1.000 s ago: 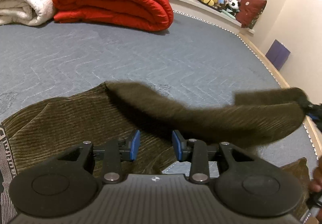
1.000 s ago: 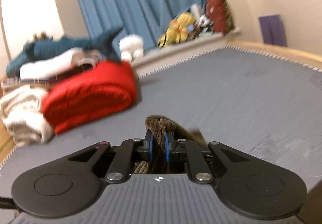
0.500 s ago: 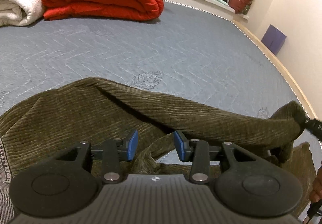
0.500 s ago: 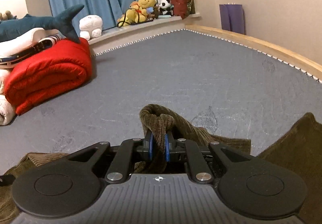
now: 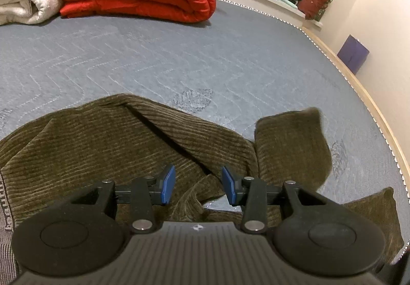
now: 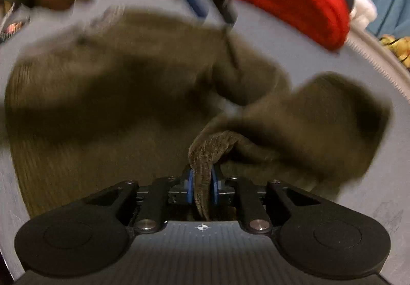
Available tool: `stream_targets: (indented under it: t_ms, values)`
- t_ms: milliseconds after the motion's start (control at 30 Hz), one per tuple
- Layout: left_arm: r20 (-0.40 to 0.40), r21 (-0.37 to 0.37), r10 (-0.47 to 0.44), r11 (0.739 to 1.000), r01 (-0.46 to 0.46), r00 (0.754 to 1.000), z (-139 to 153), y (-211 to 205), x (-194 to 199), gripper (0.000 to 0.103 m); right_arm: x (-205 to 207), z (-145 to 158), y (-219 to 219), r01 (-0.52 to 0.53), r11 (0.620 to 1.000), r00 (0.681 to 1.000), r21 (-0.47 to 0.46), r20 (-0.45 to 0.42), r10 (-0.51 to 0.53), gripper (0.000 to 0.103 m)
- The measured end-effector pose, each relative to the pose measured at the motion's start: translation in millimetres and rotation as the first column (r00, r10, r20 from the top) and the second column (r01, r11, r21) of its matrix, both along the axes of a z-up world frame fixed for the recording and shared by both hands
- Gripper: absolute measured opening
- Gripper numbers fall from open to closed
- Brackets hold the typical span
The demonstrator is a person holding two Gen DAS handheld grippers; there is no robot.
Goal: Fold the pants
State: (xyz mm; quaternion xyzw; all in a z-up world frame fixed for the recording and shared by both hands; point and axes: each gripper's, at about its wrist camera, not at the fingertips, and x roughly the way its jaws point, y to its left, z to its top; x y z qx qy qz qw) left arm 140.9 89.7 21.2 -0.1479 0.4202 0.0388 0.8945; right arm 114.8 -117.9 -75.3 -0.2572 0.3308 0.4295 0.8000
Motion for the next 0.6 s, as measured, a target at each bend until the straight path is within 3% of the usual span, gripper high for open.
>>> stream_targets:
  t_ms: [100, 133, 200, 300, 400, 467, 600]
  values:
    - [-0.001, 0.001, -0.001, 1.0, 0.001, 1.0, -1, 0, 1, 0.049, 23, 12, -22, 0.111, 0.983, 0.983, 0.144, -0.159, -0.087, 0.031]
    - [-0.002, 0.001, 0.001, 1.0, -0.001, 1.0, -2, 1, 1, 0.049, 31, 16, -31, 0.155, 0.969, 0.972, 0.192, -0.205, -0.114, 0.038]
    - [-0.008, -0.002, 0.009, 1.0, -0.009, 1.0, -5, 3, 2, 0.049, 43, 19, -50, 0.242, 0.929, 0.94, 0.28, -0.305, -0.153, 0.043]
    - [-0.013, -0.004, 0.013, 1.0, -0.013, 1.0, -6, 4, 4, 0.049, 64, 16, -79, 0.383, 0.835, 0.868, 0.395, -0.464, -0.179, 0.045]
    - [-0.013, -0.006, 0.012, 1.0, -0.012, 1.0, -6, 5, 5, 0.049, 78, 9, -102, 0.484, 0.738, 0.788, 0.47, -0.601, -0.134, 0.048]
    - [-0.014, -0.01, 0.016, 1.0, -0.016, 1.0, -6, 7, 5, 0.05, 86, 11, -113, 0.526, 0.676, 0.758, 0.516, -0.645, -0.098, 0.048]
    - [-0.015, -0.015, 0.024, 1.0, -0.024, 1.0, -6, 9, 5, 0.051, 104, 12, -142, 0.626, 0.507, 0.7, 0.592, -0.714, -0.03, 0.048]
